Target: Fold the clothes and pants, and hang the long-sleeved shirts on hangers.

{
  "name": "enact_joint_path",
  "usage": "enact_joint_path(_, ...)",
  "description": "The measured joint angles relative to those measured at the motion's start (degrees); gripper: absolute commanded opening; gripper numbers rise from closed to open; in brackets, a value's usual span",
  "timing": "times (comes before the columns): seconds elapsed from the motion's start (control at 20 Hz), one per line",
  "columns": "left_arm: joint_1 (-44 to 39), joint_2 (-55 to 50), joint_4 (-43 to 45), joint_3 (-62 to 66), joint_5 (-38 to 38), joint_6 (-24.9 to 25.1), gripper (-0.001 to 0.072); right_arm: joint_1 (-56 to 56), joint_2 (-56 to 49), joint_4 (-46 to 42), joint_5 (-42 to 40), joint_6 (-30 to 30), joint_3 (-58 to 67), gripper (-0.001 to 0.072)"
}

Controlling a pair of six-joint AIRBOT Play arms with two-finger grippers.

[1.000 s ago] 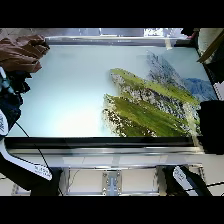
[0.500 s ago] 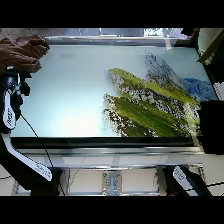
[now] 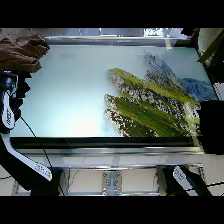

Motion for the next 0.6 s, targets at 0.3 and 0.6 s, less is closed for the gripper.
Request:
enact_joint_path(0.3, -6.2, 11.5, -2.9, 0.0, -5.8, 4.0, 0.0018, 0.0, 0.1, -4.2, 0.1, -5.2, 0.4, 0.0151)
enact_joint_path(0.6, -23.3, 28.9, -27.7, 0.0, -2.5, 5.4, 0.0019, 0.0, 0.2, -21.9, 0.7, -7.2, 6.0, 0.0151)
